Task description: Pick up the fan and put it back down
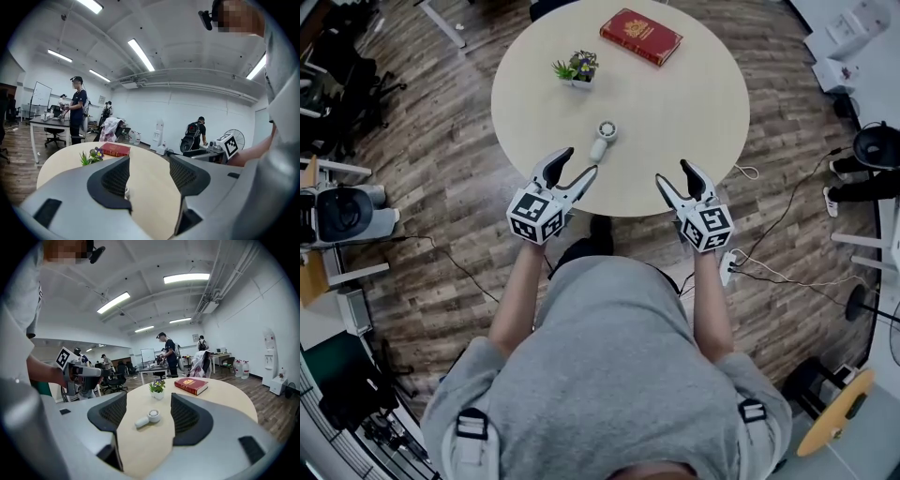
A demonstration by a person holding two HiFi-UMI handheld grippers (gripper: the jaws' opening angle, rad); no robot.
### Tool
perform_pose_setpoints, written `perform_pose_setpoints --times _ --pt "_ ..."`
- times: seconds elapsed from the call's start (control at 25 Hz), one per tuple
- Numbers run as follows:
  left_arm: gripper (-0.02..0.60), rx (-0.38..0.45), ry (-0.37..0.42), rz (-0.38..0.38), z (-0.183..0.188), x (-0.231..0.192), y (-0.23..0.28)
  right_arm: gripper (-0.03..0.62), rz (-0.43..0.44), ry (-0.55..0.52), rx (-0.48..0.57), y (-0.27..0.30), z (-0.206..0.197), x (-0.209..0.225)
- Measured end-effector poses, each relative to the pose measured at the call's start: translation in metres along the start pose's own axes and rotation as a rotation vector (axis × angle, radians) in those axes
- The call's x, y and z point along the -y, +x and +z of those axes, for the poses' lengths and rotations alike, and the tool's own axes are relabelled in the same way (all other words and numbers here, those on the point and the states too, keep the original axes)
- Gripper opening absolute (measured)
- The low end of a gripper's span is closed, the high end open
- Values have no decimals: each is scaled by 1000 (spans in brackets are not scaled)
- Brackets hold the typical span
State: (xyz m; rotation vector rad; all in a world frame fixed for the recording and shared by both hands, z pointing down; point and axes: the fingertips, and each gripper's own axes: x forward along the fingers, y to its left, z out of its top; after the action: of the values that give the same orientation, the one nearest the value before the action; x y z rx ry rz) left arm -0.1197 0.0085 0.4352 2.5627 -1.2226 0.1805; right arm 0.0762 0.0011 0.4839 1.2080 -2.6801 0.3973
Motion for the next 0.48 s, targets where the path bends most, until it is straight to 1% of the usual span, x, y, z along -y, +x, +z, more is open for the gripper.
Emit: perform_pose_setpoints --times 0.24,0.48 --pt "270 -14 17 -43 10 -33 31 302 -36 10 12 32 8 16" --pt "270 -40 30 -107 17 -49 59 302 -94 31 9 45 12 31"
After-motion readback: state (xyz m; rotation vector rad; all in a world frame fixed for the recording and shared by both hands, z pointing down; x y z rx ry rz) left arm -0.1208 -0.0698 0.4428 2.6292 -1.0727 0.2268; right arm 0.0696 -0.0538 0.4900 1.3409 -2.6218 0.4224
